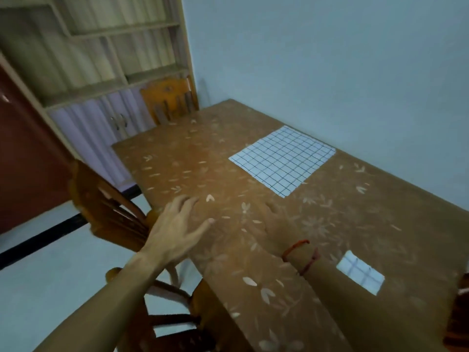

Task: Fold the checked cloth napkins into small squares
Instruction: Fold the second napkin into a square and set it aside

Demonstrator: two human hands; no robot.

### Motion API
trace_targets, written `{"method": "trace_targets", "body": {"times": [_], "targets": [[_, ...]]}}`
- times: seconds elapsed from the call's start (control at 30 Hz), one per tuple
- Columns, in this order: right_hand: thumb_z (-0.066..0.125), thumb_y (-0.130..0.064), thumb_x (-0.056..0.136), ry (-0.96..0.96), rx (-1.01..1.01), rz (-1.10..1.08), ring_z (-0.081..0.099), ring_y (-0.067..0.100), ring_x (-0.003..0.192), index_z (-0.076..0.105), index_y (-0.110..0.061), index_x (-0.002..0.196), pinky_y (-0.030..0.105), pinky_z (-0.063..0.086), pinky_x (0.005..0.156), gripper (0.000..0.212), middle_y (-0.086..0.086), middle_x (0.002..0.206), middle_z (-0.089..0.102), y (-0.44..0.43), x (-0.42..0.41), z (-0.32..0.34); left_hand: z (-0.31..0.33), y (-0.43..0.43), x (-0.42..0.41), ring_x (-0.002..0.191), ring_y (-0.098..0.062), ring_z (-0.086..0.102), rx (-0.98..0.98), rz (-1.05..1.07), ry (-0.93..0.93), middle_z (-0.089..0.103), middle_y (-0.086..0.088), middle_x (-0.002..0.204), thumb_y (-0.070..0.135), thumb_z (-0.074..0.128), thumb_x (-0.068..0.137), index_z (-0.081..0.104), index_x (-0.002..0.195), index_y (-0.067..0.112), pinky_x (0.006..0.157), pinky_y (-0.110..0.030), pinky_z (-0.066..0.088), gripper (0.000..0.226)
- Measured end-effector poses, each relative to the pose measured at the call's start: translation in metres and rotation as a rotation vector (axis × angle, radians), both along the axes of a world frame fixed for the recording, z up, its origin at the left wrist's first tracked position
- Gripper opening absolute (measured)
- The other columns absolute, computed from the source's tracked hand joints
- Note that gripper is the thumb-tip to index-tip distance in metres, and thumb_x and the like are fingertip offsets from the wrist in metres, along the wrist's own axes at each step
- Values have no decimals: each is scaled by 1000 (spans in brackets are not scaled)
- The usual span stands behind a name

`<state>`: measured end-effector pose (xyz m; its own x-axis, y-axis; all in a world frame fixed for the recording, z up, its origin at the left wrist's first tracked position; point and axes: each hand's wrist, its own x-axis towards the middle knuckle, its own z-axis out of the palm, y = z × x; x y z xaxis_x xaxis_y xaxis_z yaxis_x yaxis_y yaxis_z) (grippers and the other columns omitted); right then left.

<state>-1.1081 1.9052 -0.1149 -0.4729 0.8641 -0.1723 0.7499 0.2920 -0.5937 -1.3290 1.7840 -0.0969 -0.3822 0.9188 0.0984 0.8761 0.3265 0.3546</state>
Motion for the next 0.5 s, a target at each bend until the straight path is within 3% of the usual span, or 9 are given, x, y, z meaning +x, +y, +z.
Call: {"method": "trace_targets", "body": {"times": [0.07, 0.13, 0.37, 0.5], "targets": [[44, -54, 82, 79, 264, 213, 52, 16, 94, 50, -26, 122, 30, 49, 86, 50, -2, 111, 54, -9, -35, 10, 5, -22, -16, 131, -19, 37, 2, 80, 35, 38, -2, 145, 72, 38, 87, 38, 144, 20, 107, -34, 35, 77], [41, -61, 82, 48, 312, 328, 51, 16, 107, 41, -34, 130, 35, 44, 94, 55, -6, 118, 52, -16, -60, 14, 11, -42, -21, 132, -20, 36, 6, 149, 50, 37, -2, 145, 71, 38, 87, 39, 144, 20, 107, -34, 35, 76], [32, -71, 79, 38, 250, 483, 40, 22, 130, 29, -42, 137, 46, 41, 102, 65, -4, 139, 42, -55, -122, 23, 30, -127, -56, 133, -23, 37, -10, 391, 103, 39, -3, 146, 78, 28, 81, 41, 143, 20, 107, -40, 38, 85], [37, -67, 82, 41, 283, 551, 42, 21, 126, 30, -38, 139, 47, 37, 105, 64, -2, 135, 45, -75, -147, 26, 28, -163, -72, 138, -26, 33, -32, 489, 105, 36, -7, 151, 82, 24, 78, 40, 144, 24, 111, -48, 35, 89]]}}
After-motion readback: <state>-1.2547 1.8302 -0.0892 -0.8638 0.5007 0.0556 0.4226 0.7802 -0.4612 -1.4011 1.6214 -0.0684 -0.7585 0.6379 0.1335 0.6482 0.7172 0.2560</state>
